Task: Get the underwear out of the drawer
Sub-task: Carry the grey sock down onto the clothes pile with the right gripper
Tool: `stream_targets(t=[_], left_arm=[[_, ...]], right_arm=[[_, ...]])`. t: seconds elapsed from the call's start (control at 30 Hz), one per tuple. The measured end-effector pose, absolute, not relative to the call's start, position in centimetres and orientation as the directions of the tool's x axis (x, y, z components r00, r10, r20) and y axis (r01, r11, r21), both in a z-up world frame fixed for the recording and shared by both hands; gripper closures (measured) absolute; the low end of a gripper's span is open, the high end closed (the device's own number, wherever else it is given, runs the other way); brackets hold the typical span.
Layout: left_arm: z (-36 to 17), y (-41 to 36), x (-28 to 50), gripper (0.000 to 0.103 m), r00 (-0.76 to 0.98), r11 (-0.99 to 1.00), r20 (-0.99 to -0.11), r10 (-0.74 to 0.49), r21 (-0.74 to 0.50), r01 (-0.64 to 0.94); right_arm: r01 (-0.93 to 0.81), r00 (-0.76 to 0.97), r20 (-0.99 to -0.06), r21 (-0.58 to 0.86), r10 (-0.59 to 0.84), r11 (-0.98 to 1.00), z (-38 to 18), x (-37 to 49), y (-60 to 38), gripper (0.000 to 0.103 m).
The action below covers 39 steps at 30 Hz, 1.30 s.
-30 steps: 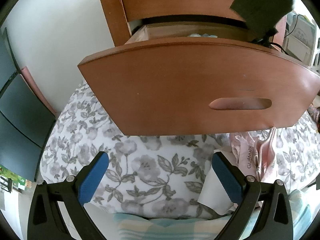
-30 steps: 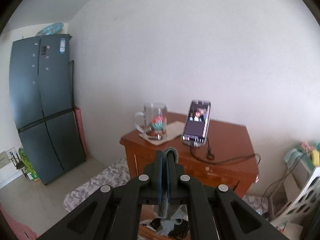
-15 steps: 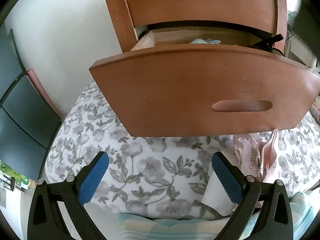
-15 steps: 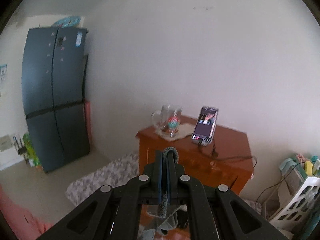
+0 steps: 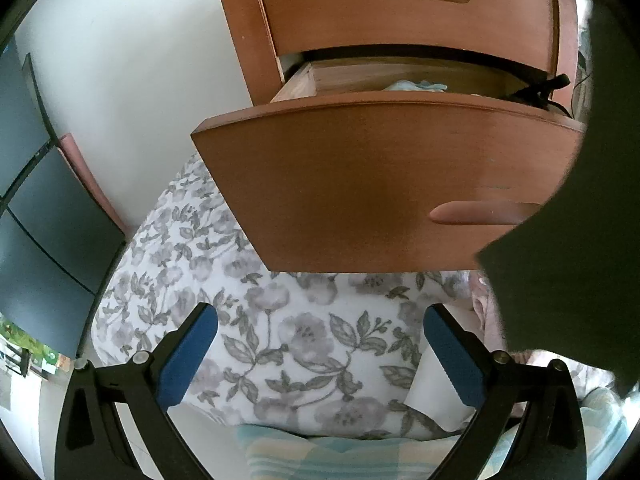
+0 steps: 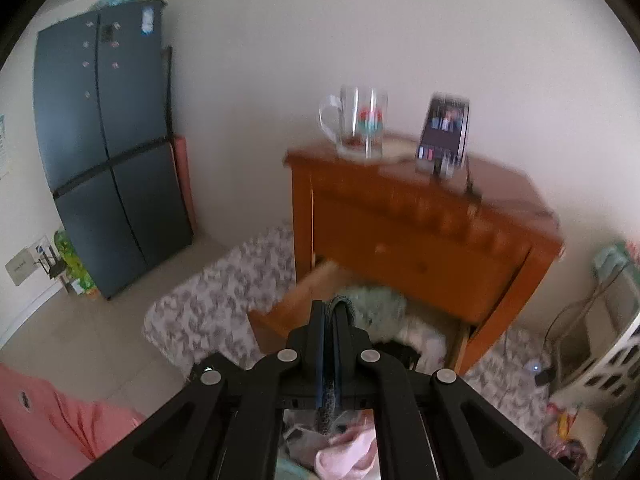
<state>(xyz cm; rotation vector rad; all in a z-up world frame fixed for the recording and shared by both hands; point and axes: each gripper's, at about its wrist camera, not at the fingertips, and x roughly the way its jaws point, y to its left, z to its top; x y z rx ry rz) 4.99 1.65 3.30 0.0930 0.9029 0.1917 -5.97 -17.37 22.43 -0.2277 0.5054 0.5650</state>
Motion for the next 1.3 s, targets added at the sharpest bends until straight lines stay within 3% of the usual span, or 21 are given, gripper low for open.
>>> stream_targets(t=[0.27, 0.47, 1.03, 1.3], left_arm=[[3.2, 1.8, 5.1, 0.001, 0.599, 0.981, -0.776, 0.196, 0.152, -0.124], [3.1, 1.8, 5.2, 0.001, 0.593, 0.982, -0.783, 0.188, 0.144, -0.122], [3.0, 1.9, 5.3, 0.001, 0.589, 0.983, -0.788, 0.181, 0.138, -0.119], [2.9, 1.9, 5.3, 0.001, 0.585, 0.984, -0.792, 0.178, 0.136, -0.115]], right_arm=[[-0.539, 0.607, -0.702, -0.02, 0.372, 0.842, 12.1, -0.4, -16.1, 0.1], [-0.495, 0.54, -0.786, -0.006, 0.302, 0.869, 5.0, 2.6, -16.0, 0.1], [-0.408, 0.421, -0.902, -0.093, 0.097, 0.908, -8.6, 5.8, -16.9, 0.099], [-0.357, 0.374, -0.924, -0.057, 0.086, 0.932, -11.4, 5.9, -18.1, 0.096]])
